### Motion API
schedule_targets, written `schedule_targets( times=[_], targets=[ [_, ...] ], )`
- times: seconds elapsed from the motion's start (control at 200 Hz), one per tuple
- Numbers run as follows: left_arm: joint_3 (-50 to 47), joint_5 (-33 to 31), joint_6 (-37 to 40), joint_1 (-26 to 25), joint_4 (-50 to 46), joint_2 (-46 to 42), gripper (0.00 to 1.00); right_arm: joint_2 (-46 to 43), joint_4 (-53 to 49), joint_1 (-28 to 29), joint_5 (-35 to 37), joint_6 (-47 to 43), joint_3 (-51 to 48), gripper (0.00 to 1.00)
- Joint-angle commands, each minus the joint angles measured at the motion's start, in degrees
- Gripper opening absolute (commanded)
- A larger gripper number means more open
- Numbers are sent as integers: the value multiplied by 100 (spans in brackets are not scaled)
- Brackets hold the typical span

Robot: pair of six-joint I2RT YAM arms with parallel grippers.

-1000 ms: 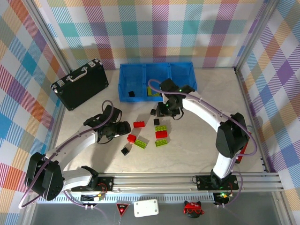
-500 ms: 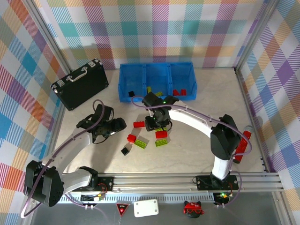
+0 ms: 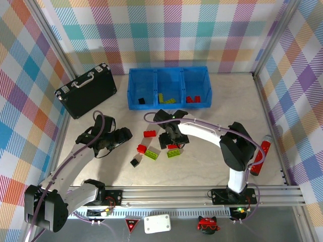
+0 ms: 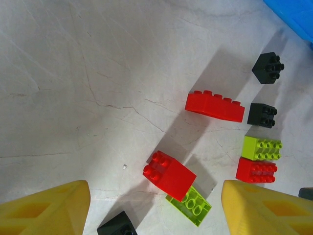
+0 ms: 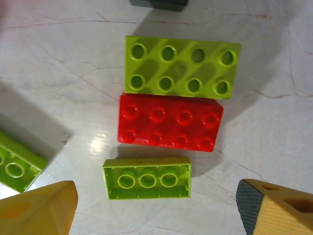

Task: Sort the legos into containers by color
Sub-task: Pick up the lego from the center of the table.

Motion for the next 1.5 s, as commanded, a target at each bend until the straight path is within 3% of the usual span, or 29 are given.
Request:
schedule_targets(
  times=[0.0,0.5,0.7,1.19,1.495],
  targets=[
    [-76,99,43,71,-113,-39,71,85,162,-4,249,249,-42,88],
    [56,46,65,78,-164,83,71,366,890,-251,-96,714,-568,85],
    [47,13,87,78,-250,39,71,550,1185,-295,-212,896,-649,77],
    [54,21,114,77,-451,-179,71,452,1038,-286,-92,1007,-524,65],
    [86,19,127,78,-493,-249,72,7,775,-286,34,953,-453,64]
  ],
)
